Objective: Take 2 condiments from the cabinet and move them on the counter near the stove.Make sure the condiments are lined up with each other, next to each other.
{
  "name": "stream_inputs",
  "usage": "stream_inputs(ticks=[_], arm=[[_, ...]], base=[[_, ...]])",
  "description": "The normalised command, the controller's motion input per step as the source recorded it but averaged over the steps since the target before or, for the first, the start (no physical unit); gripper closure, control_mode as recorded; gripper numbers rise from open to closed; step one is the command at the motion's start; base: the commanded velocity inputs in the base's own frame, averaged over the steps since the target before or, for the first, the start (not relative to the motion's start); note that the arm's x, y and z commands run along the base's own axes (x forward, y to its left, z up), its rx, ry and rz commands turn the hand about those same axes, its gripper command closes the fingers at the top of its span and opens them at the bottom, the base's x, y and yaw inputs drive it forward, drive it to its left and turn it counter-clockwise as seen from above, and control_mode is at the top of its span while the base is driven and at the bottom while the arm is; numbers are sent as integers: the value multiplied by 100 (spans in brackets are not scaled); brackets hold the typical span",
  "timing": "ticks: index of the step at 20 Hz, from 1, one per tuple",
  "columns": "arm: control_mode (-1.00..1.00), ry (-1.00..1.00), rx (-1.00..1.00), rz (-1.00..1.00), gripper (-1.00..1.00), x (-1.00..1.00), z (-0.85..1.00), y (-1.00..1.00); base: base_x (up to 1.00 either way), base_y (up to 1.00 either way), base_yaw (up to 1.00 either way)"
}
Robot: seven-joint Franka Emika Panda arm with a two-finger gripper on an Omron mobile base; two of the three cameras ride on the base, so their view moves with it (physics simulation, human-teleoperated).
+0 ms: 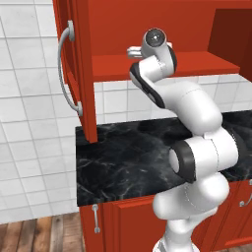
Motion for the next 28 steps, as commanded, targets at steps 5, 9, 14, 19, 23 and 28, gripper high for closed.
stream_inputs(ticks=[5, 9, 14, 19, 23, 28], arm=[[-100, 1, 0, -3, -100, 28, 0, 0], [-100, 0, 0, 0, -100, 15, -3, -2], [-100, 0, 0, 0, 100, 12, -12, -4], [-100, 0, 0, 0, 100, 4, -17, -17], [-100, -2, 0, 0, 100, 0, -18, -19], [-100, -2, 0, 0, 100, -24, -6, -13]], base=[[0, 0, 0], [0, 0, 0], [0, 0, 0], [0, 0, 0], [0, 0, 0], [0, 0, 0]])
